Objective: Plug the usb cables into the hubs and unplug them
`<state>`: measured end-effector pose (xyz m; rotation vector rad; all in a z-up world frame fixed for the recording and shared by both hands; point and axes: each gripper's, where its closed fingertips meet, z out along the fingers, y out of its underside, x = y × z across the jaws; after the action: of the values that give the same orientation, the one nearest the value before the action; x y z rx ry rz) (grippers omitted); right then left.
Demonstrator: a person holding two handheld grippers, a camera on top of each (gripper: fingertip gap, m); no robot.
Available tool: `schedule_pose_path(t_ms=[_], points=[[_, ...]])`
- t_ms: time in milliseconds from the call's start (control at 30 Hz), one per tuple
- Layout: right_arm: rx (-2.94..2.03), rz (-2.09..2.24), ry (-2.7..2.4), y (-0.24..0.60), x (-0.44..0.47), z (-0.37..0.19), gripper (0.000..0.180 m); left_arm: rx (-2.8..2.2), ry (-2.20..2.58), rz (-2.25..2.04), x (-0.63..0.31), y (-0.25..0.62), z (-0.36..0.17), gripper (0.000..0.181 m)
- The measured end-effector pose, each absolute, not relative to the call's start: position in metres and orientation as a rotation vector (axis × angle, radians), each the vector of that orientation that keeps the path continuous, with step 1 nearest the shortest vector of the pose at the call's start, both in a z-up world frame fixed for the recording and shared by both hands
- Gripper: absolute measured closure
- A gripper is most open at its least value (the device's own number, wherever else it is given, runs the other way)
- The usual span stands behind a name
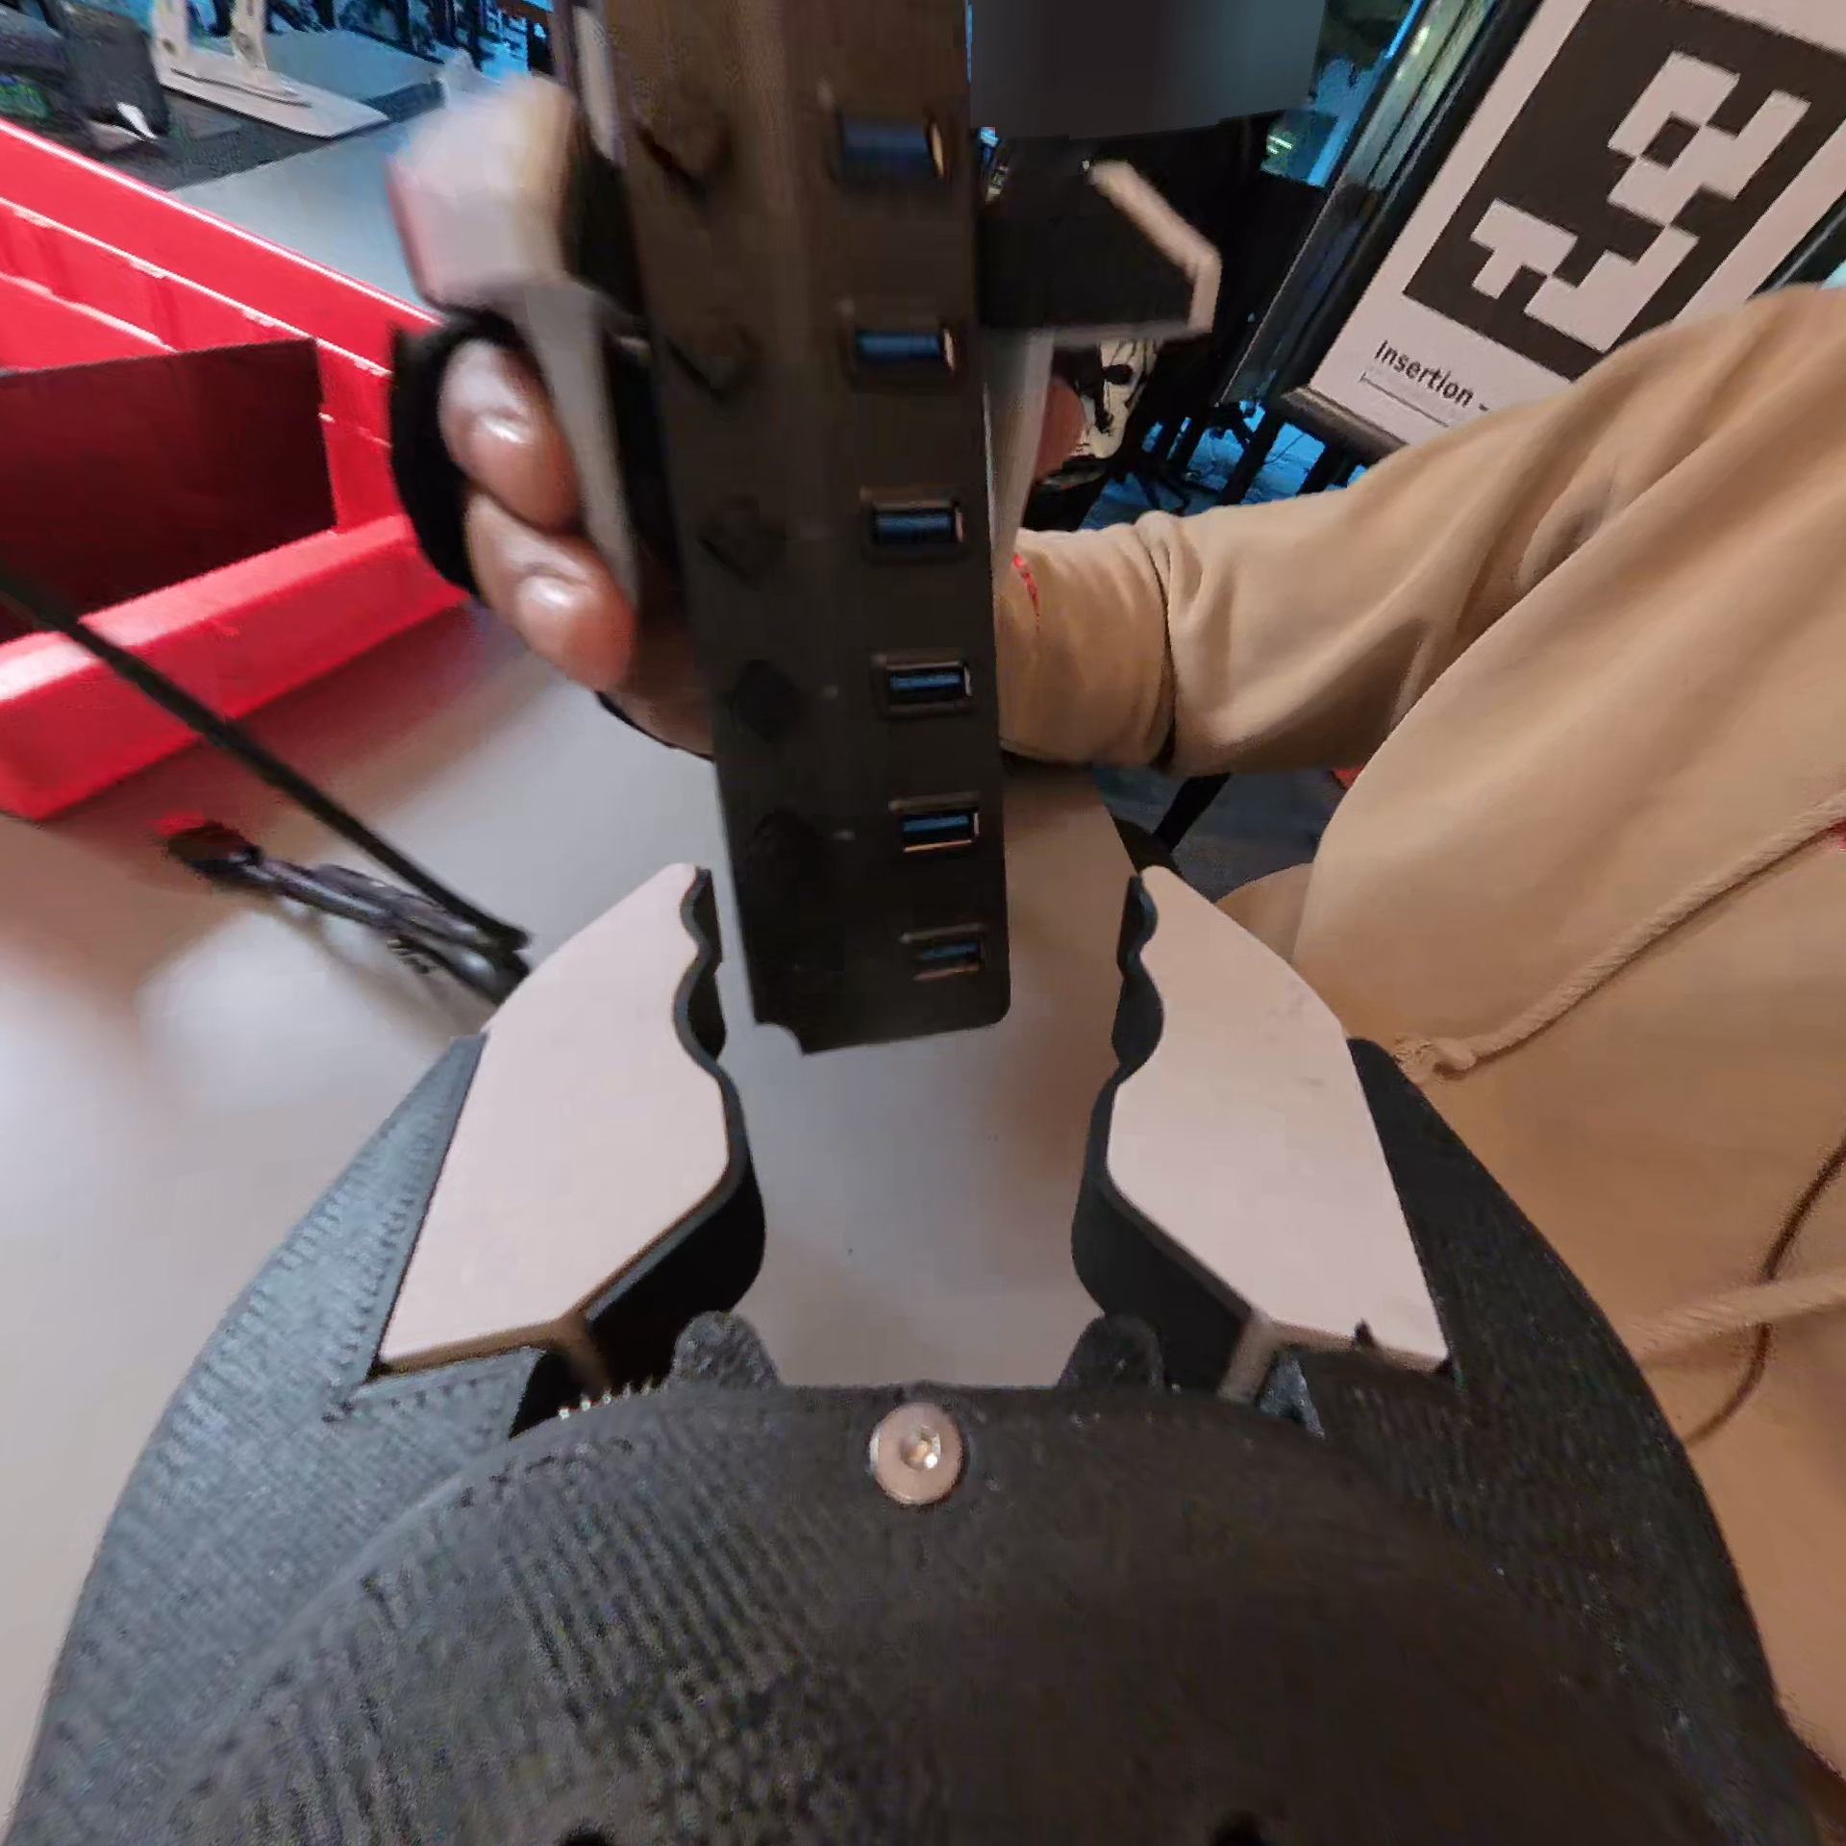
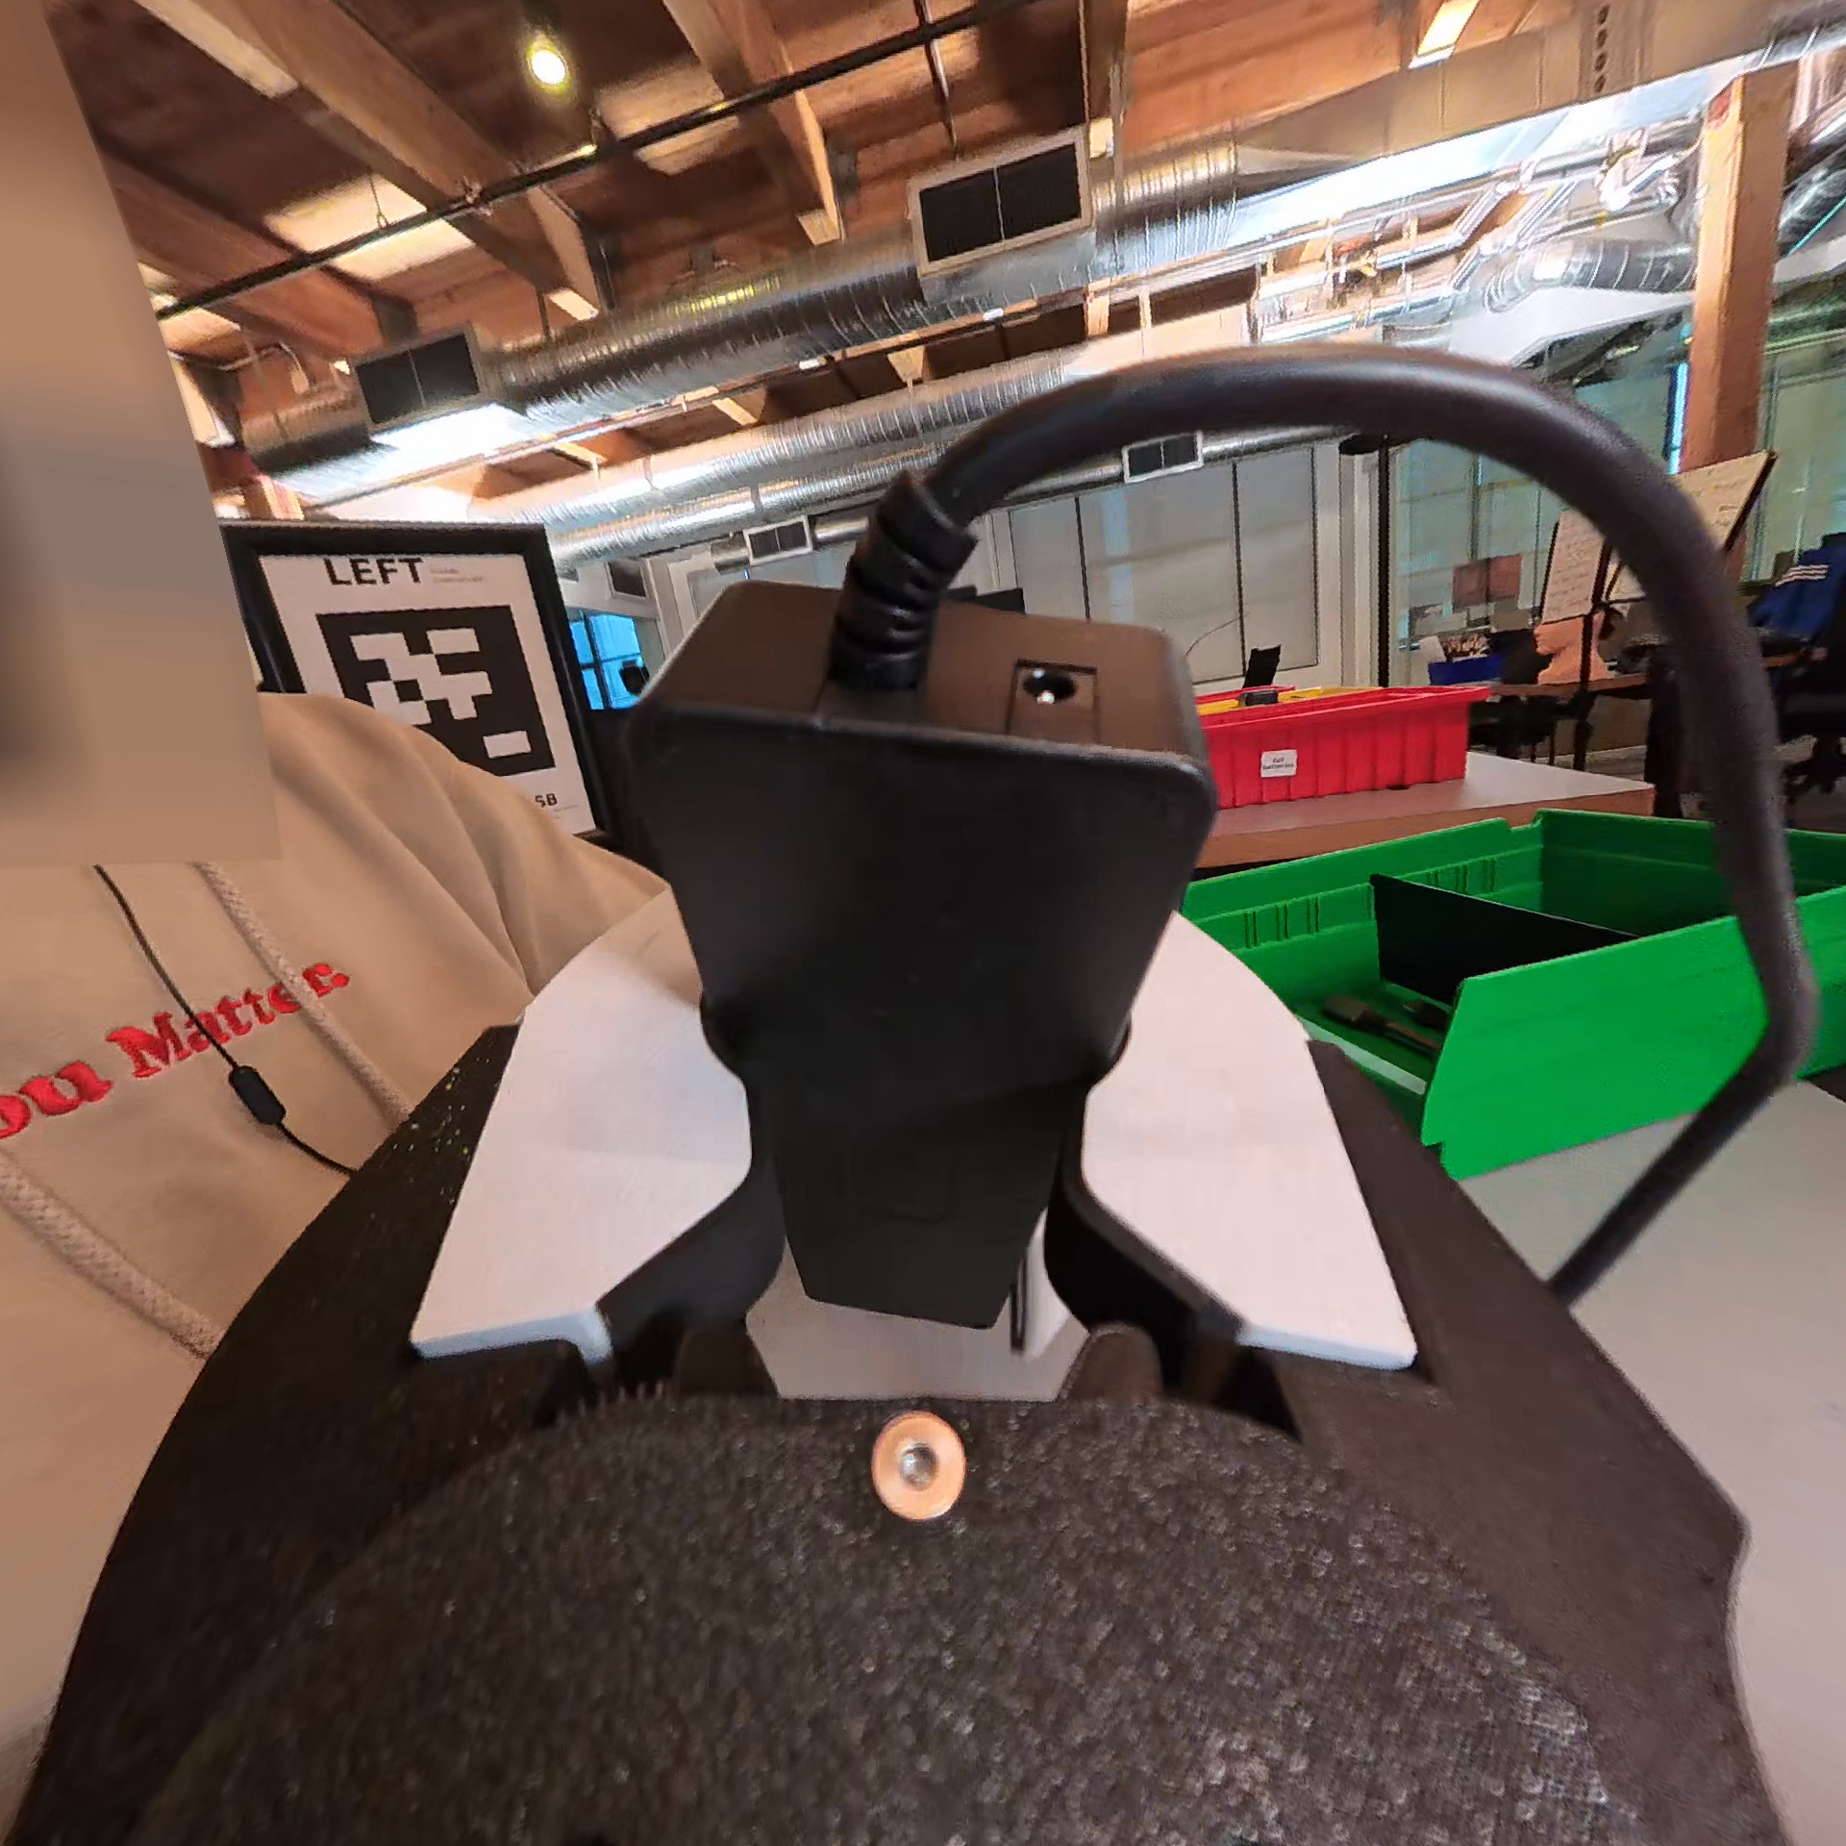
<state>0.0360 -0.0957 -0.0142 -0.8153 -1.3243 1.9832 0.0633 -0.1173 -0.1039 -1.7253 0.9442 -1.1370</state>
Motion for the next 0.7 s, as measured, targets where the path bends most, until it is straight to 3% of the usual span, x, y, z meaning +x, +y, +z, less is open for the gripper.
schedule_pose_path(t_ms=[67, 200, 400, 700], points=[[-0.822, 2.001, -1.328, -0.099, 0.034, -0.018, 0.114, -1.737, 0.95, -1.102, 0.075, -0.117, -0.113, 0.1], [-0.876, 1.938, -1.382, -0.102, 0.028, -0.028, 0.114, -1.766, 0.941, -0.995, 0.073, -0.108, -0.125, 0.12], [-1.048, 1.634, -1.494, -0.082, 0.017, -0.056, 0.114, -1.82, 0.933, -0.782, 0.042, -0.094, -0.132, 0.121], [-1.223, 1.586, -1.429, -0.063, 0.011, -0.074, 0.109, -1.847, 0.803, -0.773, 0.032, -0.084, -0.131, 0.123]])
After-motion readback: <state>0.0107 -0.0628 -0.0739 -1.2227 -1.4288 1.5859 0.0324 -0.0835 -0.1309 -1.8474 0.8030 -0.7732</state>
